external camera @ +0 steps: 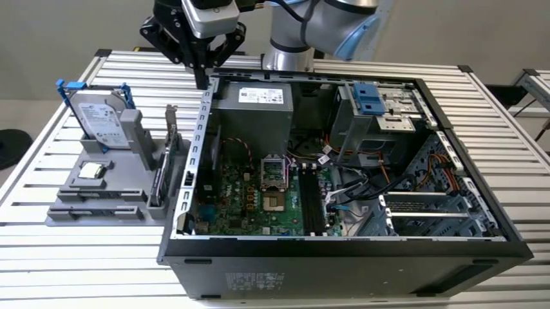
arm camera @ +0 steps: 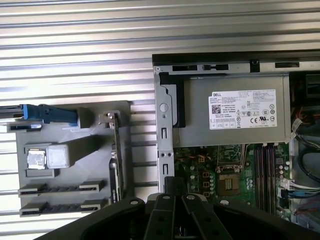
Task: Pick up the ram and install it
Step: 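Reach for the ram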
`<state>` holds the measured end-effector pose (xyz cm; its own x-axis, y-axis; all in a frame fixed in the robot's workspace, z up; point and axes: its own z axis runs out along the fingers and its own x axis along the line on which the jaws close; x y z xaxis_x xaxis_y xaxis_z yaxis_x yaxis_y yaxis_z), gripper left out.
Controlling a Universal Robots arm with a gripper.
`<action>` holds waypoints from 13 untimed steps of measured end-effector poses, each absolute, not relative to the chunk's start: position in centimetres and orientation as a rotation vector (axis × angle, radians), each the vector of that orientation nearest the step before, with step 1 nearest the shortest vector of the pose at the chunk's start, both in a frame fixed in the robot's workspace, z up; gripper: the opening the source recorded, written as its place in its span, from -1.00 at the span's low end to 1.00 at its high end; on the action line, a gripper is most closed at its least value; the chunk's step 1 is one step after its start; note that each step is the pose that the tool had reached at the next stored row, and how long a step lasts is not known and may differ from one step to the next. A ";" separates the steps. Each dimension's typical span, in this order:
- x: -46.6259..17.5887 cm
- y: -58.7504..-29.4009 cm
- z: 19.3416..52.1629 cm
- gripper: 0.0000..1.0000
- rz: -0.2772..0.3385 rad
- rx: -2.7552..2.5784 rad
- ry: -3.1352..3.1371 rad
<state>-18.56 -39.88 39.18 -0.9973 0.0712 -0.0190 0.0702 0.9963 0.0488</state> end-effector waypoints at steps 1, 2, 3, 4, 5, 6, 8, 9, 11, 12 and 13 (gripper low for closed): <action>-18.6 -39.9 39.2 -1.00 0.075 0.110 3.118; -18.7 -39.9 39.2 -1.00 0.075 0.110 3.118; -18.8 -39.9 39.2 -1.00 0.075 0.110 3.118; -18.9 -39.9 39.2 -1.00 0.075 0.110 3.118; -18.9 -39.9 39.2 -1.00 0.075 0.110 3.118; -19.0 -39.9 39.2 -1.00 0.075 0.110 3.118; -19.1 -39.9 39.2 -1.00 0.075 0.110 3.118; -19.2 -39.9 39.2 -1.00 0.075 0.110 3.118; -19.3 -39.9 39.2 -1.00 0.075 0.110 3.118; -19.3 -39.9 39.2 -1.00 0.075 0.110 3.118; -19.4 -39.9 39.2 -1.00 0.075 0.110 3.118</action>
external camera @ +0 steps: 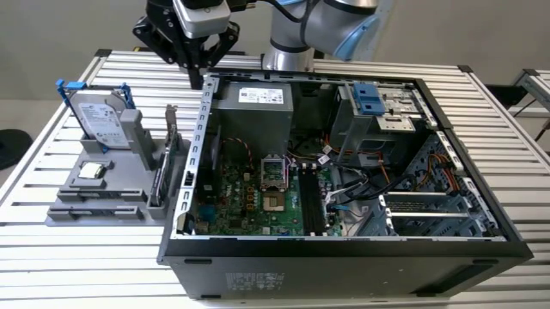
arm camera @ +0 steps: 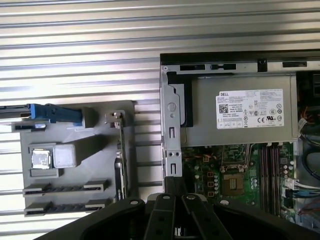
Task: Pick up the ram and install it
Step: 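Reach for the ram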
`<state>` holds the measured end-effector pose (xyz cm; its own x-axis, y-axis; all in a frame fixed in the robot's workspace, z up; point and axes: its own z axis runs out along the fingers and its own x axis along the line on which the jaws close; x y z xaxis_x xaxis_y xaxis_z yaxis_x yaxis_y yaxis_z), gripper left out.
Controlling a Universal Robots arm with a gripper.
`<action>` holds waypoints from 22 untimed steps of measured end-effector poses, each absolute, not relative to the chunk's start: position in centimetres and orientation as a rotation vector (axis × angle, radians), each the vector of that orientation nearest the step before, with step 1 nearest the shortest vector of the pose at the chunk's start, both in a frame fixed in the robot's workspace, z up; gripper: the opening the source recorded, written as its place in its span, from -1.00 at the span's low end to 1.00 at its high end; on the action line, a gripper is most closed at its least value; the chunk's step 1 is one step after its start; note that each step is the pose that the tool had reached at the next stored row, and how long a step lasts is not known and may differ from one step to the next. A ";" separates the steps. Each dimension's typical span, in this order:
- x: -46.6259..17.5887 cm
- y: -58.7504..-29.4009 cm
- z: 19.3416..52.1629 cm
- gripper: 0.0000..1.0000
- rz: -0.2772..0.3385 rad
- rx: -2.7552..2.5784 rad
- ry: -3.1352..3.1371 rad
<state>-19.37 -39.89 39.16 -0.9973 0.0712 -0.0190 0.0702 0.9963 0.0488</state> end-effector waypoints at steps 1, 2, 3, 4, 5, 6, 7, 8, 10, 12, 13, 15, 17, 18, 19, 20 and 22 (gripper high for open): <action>-19.5 -39.9 39.2 -1.00 0.075 0.110 3.118; -19.6 -39.9 39.2 -1.00 0.075 0.110 3.118; -19.8 -39.9 39.2 -1.00 0.075 0.110 3.118; -19.9 -39.9 39.2 -1.00 0.075 0.110 3.118; -20.1 -39.9 39.2 -1.00 0.075 0.110 3.118; -20.2 -39.9 39.2 -1.00 0.075 0.110 3.118; -20.4 -39.9 39.2 -1.00 0.075 0.110 3.118; -20.5 -39.9 39.2 -1.00 0.075 0.110 3.118; -20.8 -39.9 39.2 -1.00 0.075 0.110 3.118; -21.0 -39.9 39.2 -1.00 0.075 0.110 3.118; -21.2 -39.9 39.2 -1.00 0.075 0.110 3.118; -21.5 -39.9 39.2 -1.00 0.075 0.110 3.118; -21.8 -39.9 39.2 -1.00 0.075 0.110 3.118; -22.0 -39.9 39.2 -1.00 0.075 0.110 3.118; -22.1 -39.9 39.2 -1.00 0.075 0.110 3.118; -22.3 -39.9 39.2 -1.00 0.075 0.111 3.118; -22.6 -39.9 39.2 -1.00 0.075 0.111 3.118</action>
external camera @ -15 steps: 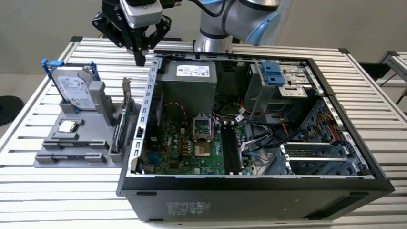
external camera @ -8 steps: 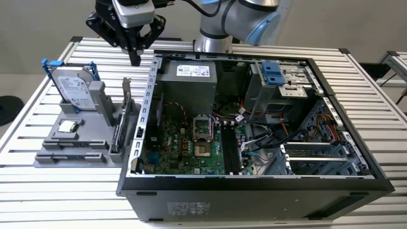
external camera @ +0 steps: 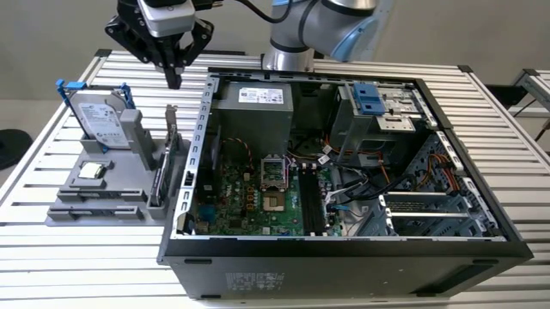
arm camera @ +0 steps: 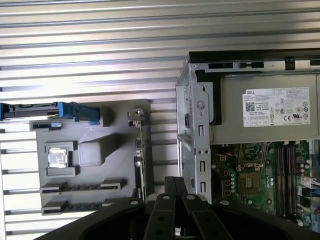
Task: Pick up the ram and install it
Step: 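Reach for the ram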
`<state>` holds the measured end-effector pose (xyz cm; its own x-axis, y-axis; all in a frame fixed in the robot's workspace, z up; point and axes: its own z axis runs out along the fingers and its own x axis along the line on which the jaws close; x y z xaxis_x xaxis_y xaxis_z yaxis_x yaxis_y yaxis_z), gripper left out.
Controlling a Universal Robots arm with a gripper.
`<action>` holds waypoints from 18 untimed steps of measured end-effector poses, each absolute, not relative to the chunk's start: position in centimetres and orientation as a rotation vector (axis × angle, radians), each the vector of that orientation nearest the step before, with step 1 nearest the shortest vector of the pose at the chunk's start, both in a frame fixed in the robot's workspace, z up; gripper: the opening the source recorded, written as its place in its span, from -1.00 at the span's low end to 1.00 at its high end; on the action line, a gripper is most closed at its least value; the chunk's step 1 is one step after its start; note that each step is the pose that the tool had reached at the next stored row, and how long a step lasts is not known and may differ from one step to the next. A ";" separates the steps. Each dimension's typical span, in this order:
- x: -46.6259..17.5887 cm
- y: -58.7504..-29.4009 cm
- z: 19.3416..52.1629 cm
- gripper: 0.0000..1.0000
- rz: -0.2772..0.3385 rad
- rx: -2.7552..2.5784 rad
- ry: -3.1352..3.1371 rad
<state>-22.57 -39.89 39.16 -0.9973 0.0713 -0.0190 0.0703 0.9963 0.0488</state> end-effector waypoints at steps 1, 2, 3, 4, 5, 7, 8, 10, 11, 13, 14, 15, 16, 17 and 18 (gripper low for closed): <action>-22.7 -39.9 39.2 -1.00 0.075 0.110 3.118; -22.8 -39.9 39.2 -1.00 0.075 0.110 3.118; -23.0 -39.9 39.2 -1.00 0.075 0.110 3.118; -23.1 -39.9 39.2 -1.00 0.075 0.110 3.118; -23.3 -39.9 39.2 -1.00 0.075 0.110 3.118; -23.6 -39.9 39.2 -1.00 0.075 0.110 3.118; -23.8 -39.9 39.2 -1.00 0.075 0.110 3.118; -24.1 -39.9 39.2 -1.00 0.075 0.110 3.118; -24.2 -39.9 39.2 -1.00 0.075 0.110 3.118; -24.5 -39.9 39.2 -1.00 0.075 0.110 3.118; -24.7 -39.9 39.2 -1.00 0.075 0.110 3.118; -24.8 -39.9 39.2 -1.00 0.075 0.110 3.118; -25.0 -39.9 39.2 -1.00 0.075 0.110 3.118; -25.1 -39.9 39.2 -1.00 0.075 0.110 3.118; -25.3 -39.9 39.2 -1.00 0.075 0.110 3.118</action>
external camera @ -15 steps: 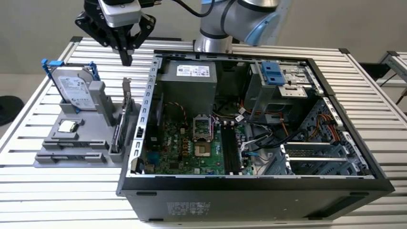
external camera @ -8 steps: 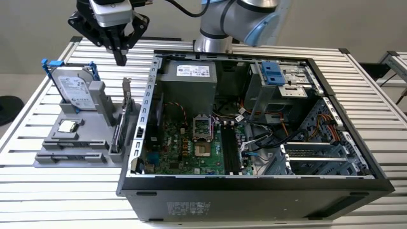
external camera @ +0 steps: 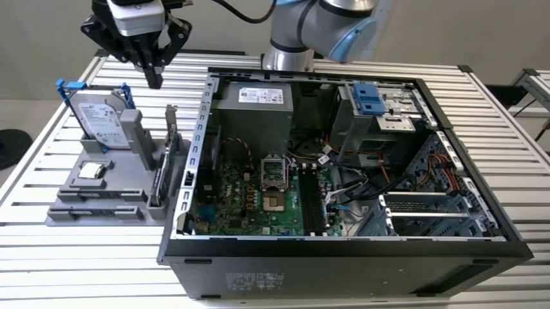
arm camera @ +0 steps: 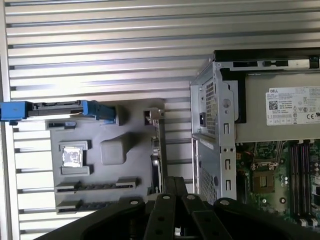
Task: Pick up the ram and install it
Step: 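Reach for the ram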
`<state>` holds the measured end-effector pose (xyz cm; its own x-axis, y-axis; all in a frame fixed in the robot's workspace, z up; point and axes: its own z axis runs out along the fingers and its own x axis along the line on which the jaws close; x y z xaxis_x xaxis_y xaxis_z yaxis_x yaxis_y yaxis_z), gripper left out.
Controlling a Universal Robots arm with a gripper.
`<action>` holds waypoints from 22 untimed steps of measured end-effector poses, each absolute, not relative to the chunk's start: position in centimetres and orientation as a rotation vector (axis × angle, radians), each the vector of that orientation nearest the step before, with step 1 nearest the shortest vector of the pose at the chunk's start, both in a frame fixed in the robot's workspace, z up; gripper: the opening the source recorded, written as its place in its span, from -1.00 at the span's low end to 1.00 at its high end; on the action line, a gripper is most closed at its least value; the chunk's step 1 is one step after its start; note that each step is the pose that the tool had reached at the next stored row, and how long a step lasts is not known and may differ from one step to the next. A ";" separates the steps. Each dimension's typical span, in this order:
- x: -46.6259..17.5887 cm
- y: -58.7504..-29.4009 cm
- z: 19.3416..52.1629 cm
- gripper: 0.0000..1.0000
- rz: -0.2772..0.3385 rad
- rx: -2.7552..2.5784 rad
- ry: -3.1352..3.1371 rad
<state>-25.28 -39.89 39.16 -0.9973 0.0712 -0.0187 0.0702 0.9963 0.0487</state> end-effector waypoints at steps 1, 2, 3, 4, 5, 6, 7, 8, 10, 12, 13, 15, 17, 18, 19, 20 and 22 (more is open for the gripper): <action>-25.4 -39.9 39.2 -1.00 0.075 0.110 3.118; -25.6 -39.9 39.2 -1.00 0.075 0.110 3.118; -25.8 -39.9 39.2 -1.00 0.075 0.110 3.119; -25.9 -39.9 39.2 -1.00 0.075 0.110 3.119; -26.1 -39.9 39.2 -1.00 0.075 0.110 3.119; -26.3 -39.9 39.2 -1.00 0.075 0.110 3.119; -26.5 -39.9 39.2 -1.00 0.075 0.111 3.119; -26.7 -39.9 39.2 -1.00 0.075 0.111 3.119; -27.1 -39.9 39.2 -1.00 0.075 0.110 3.119; -27.4 -39.9 39.2 -1.00 0.075 0.110 3.119; -27.6 -39.9 39.2 -1.00 0.075 0.110 3.119; -27.9 -39.9 39.2 -1.00 0.075 0.110 3.119; -28.2 -39.9 39.2 -1.00 0.075 0.110 3.119; -28.3 -39.9 39.2 -1.00 0.075 0.111 3.119; -28.5 -39.9 39.2 -1.00 0.075 0.111 3.119; -28.6 -39.9 39.2 -1.00 0.075 0.111 3.120; -28.8 -39.9 39.2 -1.00 0.075 0.111 3.120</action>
<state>-28.79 -39.89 39.16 -0.9973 0.0712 -0.0170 0.0703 0.9963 0.0486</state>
